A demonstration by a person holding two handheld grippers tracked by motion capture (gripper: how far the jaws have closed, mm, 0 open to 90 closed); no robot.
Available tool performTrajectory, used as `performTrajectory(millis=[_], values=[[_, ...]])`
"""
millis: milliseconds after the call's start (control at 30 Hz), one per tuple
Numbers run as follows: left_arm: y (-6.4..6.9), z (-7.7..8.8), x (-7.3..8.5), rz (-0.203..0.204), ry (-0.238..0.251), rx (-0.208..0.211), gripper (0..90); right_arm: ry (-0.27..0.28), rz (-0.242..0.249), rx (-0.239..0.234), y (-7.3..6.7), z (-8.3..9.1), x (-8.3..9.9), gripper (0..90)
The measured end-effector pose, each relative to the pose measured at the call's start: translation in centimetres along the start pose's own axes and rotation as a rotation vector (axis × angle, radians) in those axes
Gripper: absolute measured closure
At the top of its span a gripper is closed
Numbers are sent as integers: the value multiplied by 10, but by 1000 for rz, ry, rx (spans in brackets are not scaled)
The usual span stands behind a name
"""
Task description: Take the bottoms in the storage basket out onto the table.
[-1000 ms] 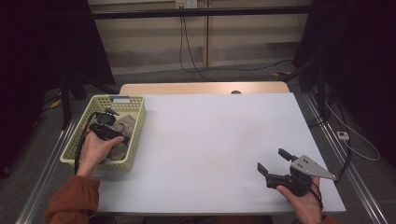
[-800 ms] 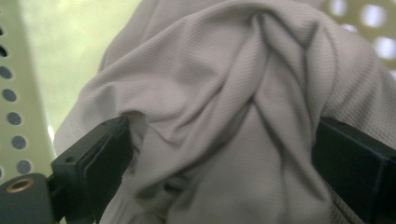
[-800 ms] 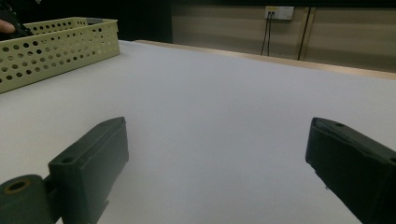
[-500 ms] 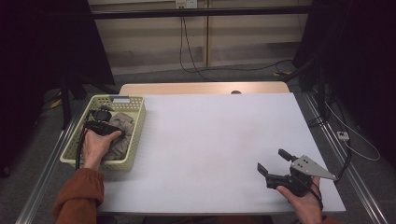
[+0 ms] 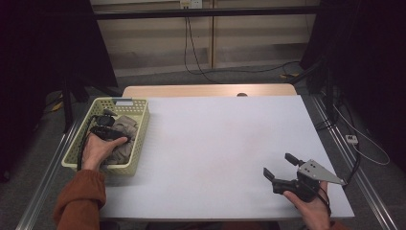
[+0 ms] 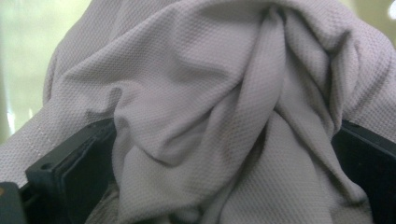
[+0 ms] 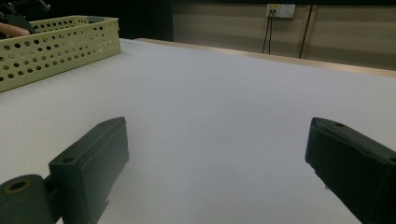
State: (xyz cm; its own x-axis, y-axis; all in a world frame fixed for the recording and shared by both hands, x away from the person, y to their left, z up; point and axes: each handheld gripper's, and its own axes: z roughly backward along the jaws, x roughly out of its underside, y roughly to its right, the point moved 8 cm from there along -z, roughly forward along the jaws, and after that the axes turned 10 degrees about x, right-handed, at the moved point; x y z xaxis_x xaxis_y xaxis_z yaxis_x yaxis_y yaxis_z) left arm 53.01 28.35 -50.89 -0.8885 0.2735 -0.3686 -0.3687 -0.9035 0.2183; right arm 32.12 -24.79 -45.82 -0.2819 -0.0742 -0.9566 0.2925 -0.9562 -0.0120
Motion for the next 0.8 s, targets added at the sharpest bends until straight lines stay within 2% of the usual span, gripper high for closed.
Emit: performTrajectory(millis=[100, 200, 267, 400, 433, 500, 600, 667, 800], values=[[1, -1, -1, 17, -33, -18, 2, -4, 0, -1, -1, 0, 0, 64], [1, 0, -1, 16, -38, -16, 60, -2, 1, -3, -1, 0, 0, 65], [2, 3, 0, -14, -49, -13, 131, 1, 2, -5, 0, 1, 0, 65], [7, 6, 1, -32, -59, 10, 267, -7, 2, -11, -1, 0, 1, 64], [9, 6, 0, -31, -54, 4, 304, -6, -1, -10, -2, 0, 1, 64], [13, 7, 0, -52, -79, 12, 387, -6, -3, -10, -2, 0, 1, 65], [16, 7, 0, -58, -80, 15, 467, -5, -3, -9, -1, 0, 1, 65], [18, 9, 1, -53, -83, 27, 553, -6, 0, -9, -1, 0, 1, 65], [18, 9, 0, -35, -84, 23, 614, -10, -5, -12, -2, 0, 1, 65]])
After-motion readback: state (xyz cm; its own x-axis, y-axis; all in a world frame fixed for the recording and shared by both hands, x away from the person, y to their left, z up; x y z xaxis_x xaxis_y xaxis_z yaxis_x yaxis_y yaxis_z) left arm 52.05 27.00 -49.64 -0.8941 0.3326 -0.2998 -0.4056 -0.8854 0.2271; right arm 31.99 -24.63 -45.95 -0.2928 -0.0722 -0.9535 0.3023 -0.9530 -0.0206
